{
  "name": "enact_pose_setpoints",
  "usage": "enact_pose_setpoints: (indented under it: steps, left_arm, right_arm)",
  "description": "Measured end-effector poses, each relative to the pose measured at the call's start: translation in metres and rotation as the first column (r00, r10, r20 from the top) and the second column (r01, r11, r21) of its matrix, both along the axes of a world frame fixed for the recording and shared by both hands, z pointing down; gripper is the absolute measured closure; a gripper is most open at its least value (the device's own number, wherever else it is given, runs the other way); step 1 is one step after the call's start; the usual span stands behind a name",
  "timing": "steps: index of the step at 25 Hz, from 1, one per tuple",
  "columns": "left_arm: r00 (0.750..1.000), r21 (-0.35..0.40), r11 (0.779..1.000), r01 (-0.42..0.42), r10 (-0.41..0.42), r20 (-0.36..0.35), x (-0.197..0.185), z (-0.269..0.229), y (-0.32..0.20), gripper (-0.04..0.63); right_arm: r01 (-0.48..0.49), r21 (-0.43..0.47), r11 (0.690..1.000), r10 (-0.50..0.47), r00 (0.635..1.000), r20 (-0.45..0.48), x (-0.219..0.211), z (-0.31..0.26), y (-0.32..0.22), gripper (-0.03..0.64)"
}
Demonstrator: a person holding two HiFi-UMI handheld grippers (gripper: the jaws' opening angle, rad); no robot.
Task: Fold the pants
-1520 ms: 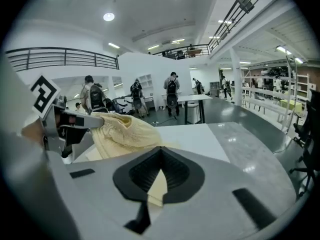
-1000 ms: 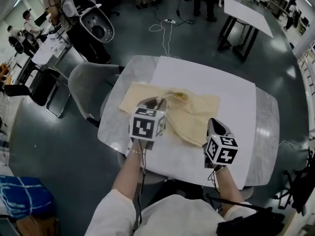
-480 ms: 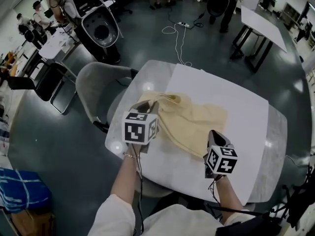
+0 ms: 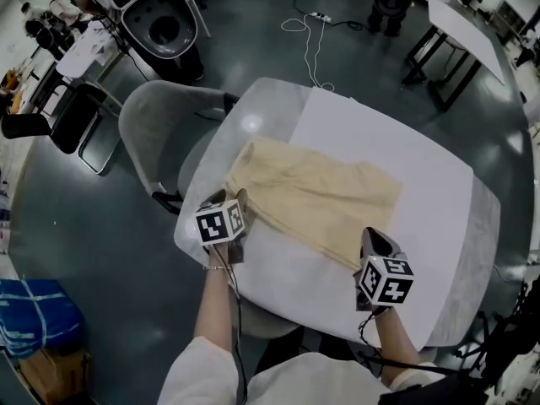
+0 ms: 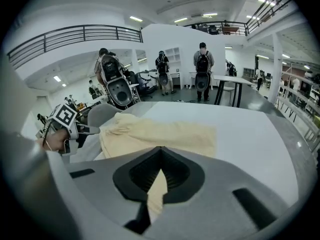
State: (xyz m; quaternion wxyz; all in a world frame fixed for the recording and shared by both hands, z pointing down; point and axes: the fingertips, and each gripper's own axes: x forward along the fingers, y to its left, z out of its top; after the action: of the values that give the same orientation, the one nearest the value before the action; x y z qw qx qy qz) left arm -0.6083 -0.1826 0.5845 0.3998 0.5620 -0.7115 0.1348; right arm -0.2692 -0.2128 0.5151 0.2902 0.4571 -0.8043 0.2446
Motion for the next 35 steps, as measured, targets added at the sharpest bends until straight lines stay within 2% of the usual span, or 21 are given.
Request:
enact_pose_setpoints:
  steps: [2, 6, 14, 18, 22, 26, 32, 35]
  left_arm:
    - [0.999, 0.012, 1.0, -0.021, 0.021, 0.035, 0.002, -0.011, -0.001, 0.382]
    - [0.997, 0.081, 0.995, -0.057, 0.052, 0.059, 0.013, -0.036, -0.008, 0.393]
    - [0.986, 0.17, 0.977, -0.13, 0.11, 0.123, 0.07, -0.076, -0.006, 0.54]
    - [0.981, 0.217, 0.96, -0.177, 0.154, 0.119, 0.112, -0.09, 0.0, 0.566]
    - [0.968, 0.248, 0.936, -0.252, 0.243, 0.067, 0.169, -0.103, 0.012, 0.575]
    - [0.943, 0.237, 0.912, -0.334, 0.326, 0.074, 0.231, -0.108, 0.027, 0.58]
    - [0.915, 0.215, 0.889, -0.404, 0.395, 0.087, 0.31, -0.102, 0.034, 0.581]
    - [0.907, 0.223, 0.88, -0.419, 0.419, 0.051, 0.34, -0.096, 0.029, 0.581]
  right_arm:
    - [0.002, -0.001, 1.0, -0.002, 1.0, -0.002, -0.002, 0.001, -0.001, 0.624]
    - [0.013, 0.019, 1.0, -0.012, 1.0, -0.007, -0.007, -0.002, -0.002, 0.624]
    - [-0.021, 0.038, 0.999, 0.02, 1.0, 0.023, 0.009, -0.009, -0.003, 0.624]
    - [-0.046, 0.054, 0.997, 0.044, 0.998, 0.035, 0.031, -0.017, -0.001, 0.624]
    - [-0.086, 0.073, 0.994, 0.082, 0.995, 0.054, 0.062, -0.03, 0.004, 0.624]
    - [-0.121, 0.088, 0.989, 0.116, 0.991, 0.069, 0.099, -0.044, 0.015, 0.623]
    - [-0.185, 0.097, 0.978, 0.178, 0.981, 0.077, 0.154, -0.052, 0.034, 0.624]
    - [-0.222, 0.09, 0.971, 0.215, 0.973, 0.078, 0.18, -0.048, 0.041, 0.623]
